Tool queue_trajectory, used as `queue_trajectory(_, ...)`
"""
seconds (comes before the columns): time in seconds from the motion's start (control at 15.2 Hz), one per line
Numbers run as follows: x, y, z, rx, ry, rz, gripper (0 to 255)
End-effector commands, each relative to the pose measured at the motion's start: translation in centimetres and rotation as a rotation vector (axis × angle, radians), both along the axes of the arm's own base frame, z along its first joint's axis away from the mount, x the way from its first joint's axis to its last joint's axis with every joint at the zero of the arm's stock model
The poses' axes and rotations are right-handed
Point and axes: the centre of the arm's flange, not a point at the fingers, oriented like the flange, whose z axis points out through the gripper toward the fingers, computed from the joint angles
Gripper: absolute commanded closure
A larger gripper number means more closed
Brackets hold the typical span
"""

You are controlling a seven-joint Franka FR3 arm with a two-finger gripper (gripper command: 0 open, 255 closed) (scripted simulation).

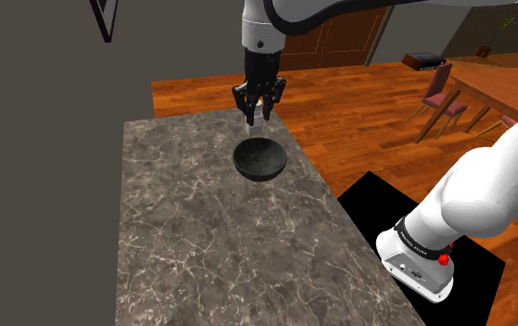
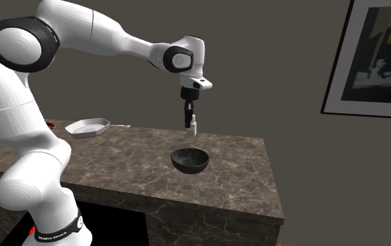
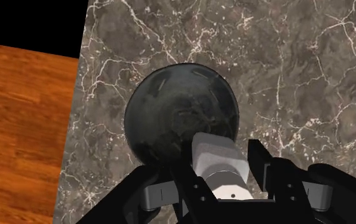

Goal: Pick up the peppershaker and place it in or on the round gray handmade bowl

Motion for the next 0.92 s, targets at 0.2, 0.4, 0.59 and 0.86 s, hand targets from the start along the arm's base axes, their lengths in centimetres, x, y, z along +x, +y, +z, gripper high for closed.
queue_trajectory(0.2, -1.2, -2.6, -1.3, 0.001, 0.0, 0.001, 255)
queue_trajectory(0.4, -1.2, -2.6, -2.9, 0.001, 0.0, 0.001, 255)
queue_trajectory(0.59, -1.2, -2.6, -4.5, 0.001, 0.0, 0.001, 255)
queue_trajectory(0.86, -1.2, -2.6, -6.6, 0.001, 0.0, 0.001, 255)
